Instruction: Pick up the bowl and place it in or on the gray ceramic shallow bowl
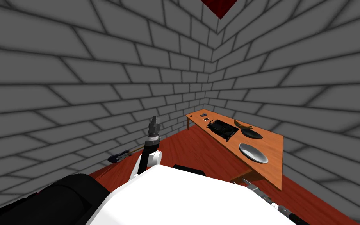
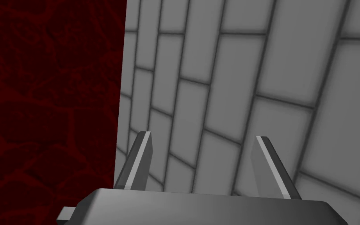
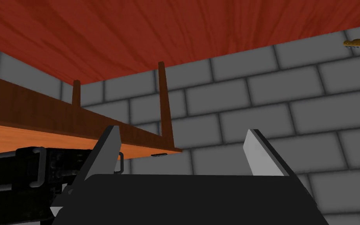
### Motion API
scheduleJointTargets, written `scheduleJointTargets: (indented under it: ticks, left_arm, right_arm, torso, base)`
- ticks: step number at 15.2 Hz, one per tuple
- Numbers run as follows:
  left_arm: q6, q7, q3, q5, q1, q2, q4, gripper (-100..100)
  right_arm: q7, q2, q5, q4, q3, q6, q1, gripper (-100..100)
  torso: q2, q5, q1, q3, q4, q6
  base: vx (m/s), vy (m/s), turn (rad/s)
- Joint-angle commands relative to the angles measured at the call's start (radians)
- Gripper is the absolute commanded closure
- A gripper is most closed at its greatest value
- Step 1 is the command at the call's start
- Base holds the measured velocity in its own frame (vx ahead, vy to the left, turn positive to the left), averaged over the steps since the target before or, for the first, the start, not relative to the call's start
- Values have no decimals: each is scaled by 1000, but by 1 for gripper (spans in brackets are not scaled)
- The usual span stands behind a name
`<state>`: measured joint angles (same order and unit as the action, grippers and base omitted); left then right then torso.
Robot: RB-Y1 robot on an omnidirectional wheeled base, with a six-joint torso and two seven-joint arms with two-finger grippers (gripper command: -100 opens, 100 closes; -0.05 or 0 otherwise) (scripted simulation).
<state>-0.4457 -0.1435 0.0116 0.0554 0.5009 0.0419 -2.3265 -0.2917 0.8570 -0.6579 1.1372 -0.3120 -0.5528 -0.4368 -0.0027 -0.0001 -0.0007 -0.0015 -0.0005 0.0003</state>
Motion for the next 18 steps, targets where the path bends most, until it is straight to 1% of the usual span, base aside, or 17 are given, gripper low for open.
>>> scheduleJointTargets:
  ticks: [1,2,3,5,6,7,8,9,10,11,12,13,15,16,17,18]
  left_arm:
    - [0,0,0,0,0,0,0,0]
    - [0,0,0,0,0,0,0,0]
    - [0,0,0,0,0,0,0,0]
    - [0,0,0,0,0,0,0,0]
    - [0,0,0,0,0,0,0,0]
    - [0,0,0,0,0,0,0,0]
    - [0,0,0,0,0,0,0,0]
    - [0,0,0,0,0,0,0,0]
    - [0,0,0,0,0,0,0,0]
    - [0,0,0,0,0,0,0,0]
    - [0,0,0,0,0,0,0,0]
    - [0,0,0,0,0,0,0,0]
    - [0,0,0,0,0,0,0,0]
    - [0,0,0,0,0,0,0,0]
    - [0,0,0,0,0,0,0,0]
    - [0,0,0,0,0,0,0,0]
  right_arm:
    - [-29,47,-19,-50,-8,1,3,-100]
    - [-29,47,-19,-53,-8,1,3,-100]
    - [-50,80,-36,-93,-15,7,8,-100]
    - [-50,90,-36,-93,-15,7,8,-100]
    - [-71,130,-51,-120,-22,13,12,-100]
    - [-71,130,-51,-130,-22,13,12,-100]
    - [-90,161,-65,-164,-28,19,16,-100]
    - [-90,167,-65,-164,-28,19,16,-100]
    - [-108,190,-77,-195,-35,25,18,-100]
    - [-108,199,-77,-195,-35,25,18,-100]
    - [-125,227,-89,-224,-41,31,20,-100]
    - [-125,228,-89,-224,-41,31,20,-100]
    - [-155,272,-108,-275,-55,42,19,-100]
    - [-155,272,-108,-275,-55,42,19,-100]
    - [-167,286,-116,-296,-62,47,18,-100]
    - [-188,296,-129,-328,-80,54,14,-100]
  torso:
    - [0,0,0,0,0,0]
    - [0,0,0,0,0,-1]
    - [0,0,0,0,0,-1]
    - [-2,0,0,-1,0,-1]
    - [-2,0,0,-1,0,0]
    - [-2,0,0,-1,0,-1]
    - [-2,0,0,-1,0,-1]
    - [-3,0,0,-1,0,-1]
    - [-3,0,-1,-2,0,-1]
    - [-4,0,-1,-2,-1,-1]
    - [-4,0,-1,-2,-1,-1]
    - [-4,0,-2,-2,-1,-1]
    - [-3,0,-2,-2,0,-1]
    - [-3,0,-3,-2,0,-2]
    - [-3,0,-4,-2,0,-1]
    - [-3,-1,-5,-1,0,-1]
  base:
    - [37,3,121]
    - [47,3,184]
    - [65,1,253]
    - [64,-10,109]
    - [56,-3,142]
    - [63,-5,169]
    - [75,-11,202]
    - [80,-16,171]
    - [88,-24,210]
    - [77,-32,172]
    - [76,-38,185]
    - [71,-43,157]
    - [70,-55,218]
    - [60,-75,192]
    - [57,-82,146]
    - [105,-132,260]
